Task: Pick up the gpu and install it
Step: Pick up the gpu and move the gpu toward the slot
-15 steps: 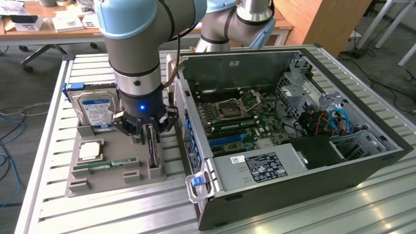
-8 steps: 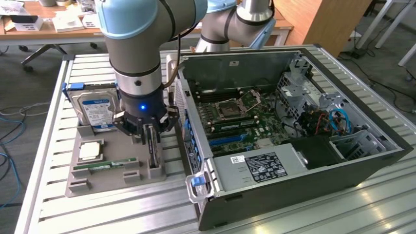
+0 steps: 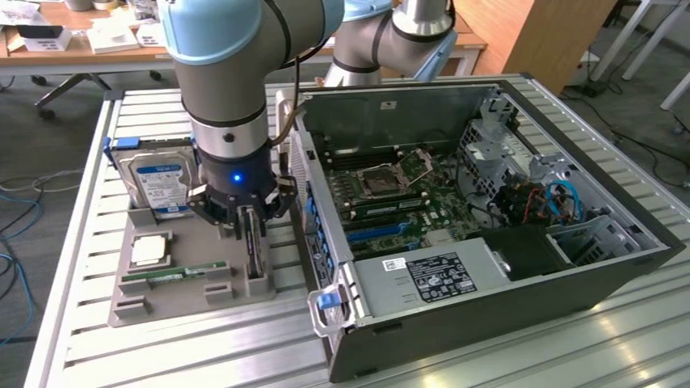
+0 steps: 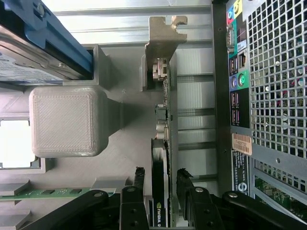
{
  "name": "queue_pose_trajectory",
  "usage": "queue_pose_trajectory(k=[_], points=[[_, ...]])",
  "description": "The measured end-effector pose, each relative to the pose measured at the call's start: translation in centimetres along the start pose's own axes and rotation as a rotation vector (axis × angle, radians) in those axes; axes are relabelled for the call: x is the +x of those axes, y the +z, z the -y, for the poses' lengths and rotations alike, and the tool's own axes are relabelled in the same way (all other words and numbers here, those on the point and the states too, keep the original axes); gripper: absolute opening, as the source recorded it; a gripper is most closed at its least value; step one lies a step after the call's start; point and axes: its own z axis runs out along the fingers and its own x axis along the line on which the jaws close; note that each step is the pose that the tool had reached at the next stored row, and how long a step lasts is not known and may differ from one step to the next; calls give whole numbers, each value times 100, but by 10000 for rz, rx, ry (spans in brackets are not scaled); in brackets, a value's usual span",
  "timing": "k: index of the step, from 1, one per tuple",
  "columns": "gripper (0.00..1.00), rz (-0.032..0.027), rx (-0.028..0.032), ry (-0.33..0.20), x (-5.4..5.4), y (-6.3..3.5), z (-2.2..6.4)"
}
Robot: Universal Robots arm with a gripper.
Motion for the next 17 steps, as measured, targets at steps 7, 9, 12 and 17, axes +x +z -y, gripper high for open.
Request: queue_pose_trajectory(k=[7,9,12,17], points=[[26,-1,0,0,0,0,0],[26,0,1,0,0,0,0],[26,-1,1,0,0,0,0],[26,0,0,-2,0,0,0]])
